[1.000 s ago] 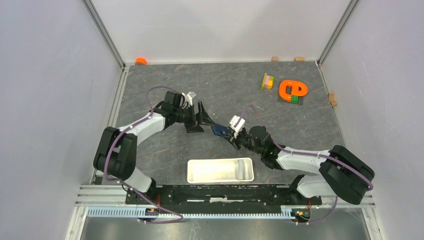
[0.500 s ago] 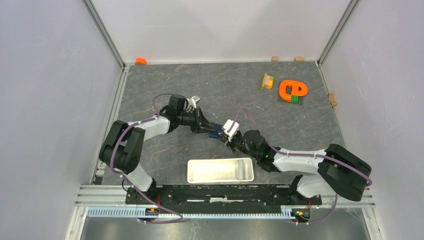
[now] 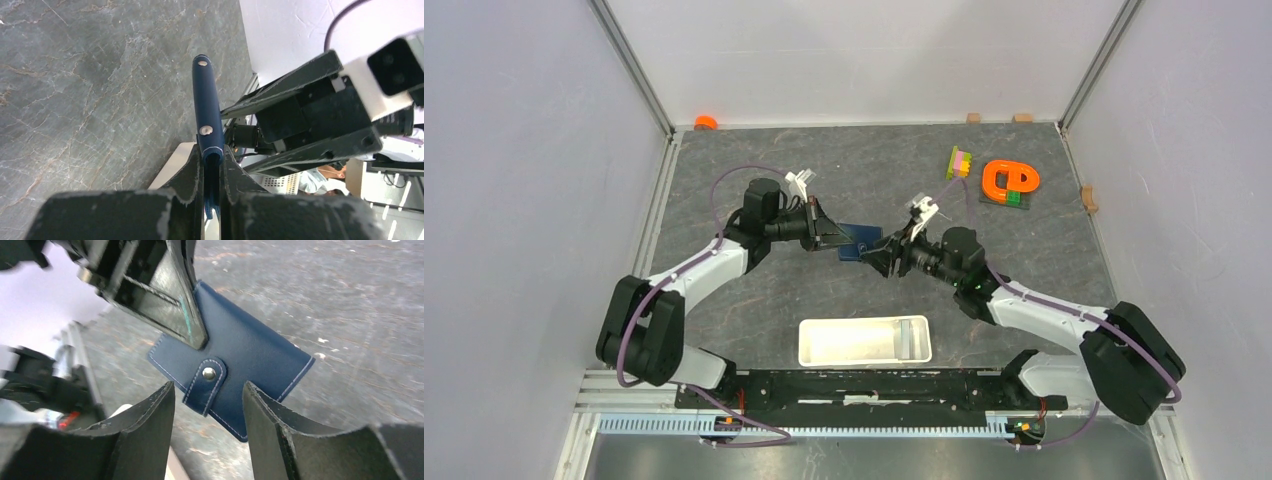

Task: Put the credit cards into the card holder
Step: Pick up the card holder from the center of the board, then open the card holder.

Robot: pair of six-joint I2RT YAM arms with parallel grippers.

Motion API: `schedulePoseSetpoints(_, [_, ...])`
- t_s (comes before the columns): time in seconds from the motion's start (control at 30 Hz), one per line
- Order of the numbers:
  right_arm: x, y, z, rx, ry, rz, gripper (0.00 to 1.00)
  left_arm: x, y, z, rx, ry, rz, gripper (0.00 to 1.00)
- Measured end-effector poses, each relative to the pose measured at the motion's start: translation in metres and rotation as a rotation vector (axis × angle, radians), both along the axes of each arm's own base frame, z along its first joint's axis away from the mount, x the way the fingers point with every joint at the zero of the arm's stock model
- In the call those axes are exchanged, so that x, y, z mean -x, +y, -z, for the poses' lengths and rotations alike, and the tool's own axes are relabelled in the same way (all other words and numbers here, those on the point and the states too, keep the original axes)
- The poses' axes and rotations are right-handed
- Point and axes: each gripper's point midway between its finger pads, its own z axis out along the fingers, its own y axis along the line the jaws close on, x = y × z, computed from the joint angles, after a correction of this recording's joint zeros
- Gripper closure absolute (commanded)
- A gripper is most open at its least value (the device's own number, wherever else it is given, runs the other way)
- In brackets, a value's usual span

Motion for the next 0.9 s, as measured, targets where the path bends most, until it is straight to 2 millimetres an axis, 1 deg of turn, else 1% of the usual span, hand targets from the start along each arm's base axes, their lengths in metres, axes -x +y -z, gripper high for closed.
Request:
schedulePoseSetpoints(0.07, [0.001,0.002,-0.014,-0.096,0.047,-0.033,0.43,0.001,0.002,-0.003,-0.011,-0.031,-0.001,0.98])
schedulePoseSetpoints(0.13, [0.005,0.003,-0.031,-0.205,0.082,-0.078,0.43,0.002,0.005,-0.001,-0.033,-0.044,-0.006,0.98])
schedulePoseSetpoints(0.2, [0.010,0.005,-0.042,-0.275,0.112,-0.121,0.43,0.003,0.007,0.002,-0.055,-0.045,-0.009,0.98])
schedulePoseSetpoints(0.27, [0.015,0.008,-0.047,-0.317,0.148,-0.162,0.44,0.004,0.009,0.004,-0.069,-0.050,-0.012,0.98])
schedulePoseSetpoints(0.37, [0.021,0.012,-0.041,-0.335,0.220,-0.196,0.45,0.006,0.010,0.003,-0.074,-0.060,-0.009,0.98])
schedulePoseSetpoints(0.5, [0.023,0.015,-0.029,-0.327,0.284,-0.201,0.45,0.007,0.010,-0.008,-0.058,-0.097,-0.006,0.98])
schedulePoseSetpoints(0.7, [0.021,0.011,-0.015,-0.283,0.305,-0.173,0.44,0.009,0.009,-0.025,-0.024,-0.163,0.004,0.98])
schedulePoseSetpoints(0.9, [0.020,0.008,-0.002,-0.234,0.318,-0.152,0.44,0.010,0.008,-0.029,0.001,-0.206,0.013,0.98])
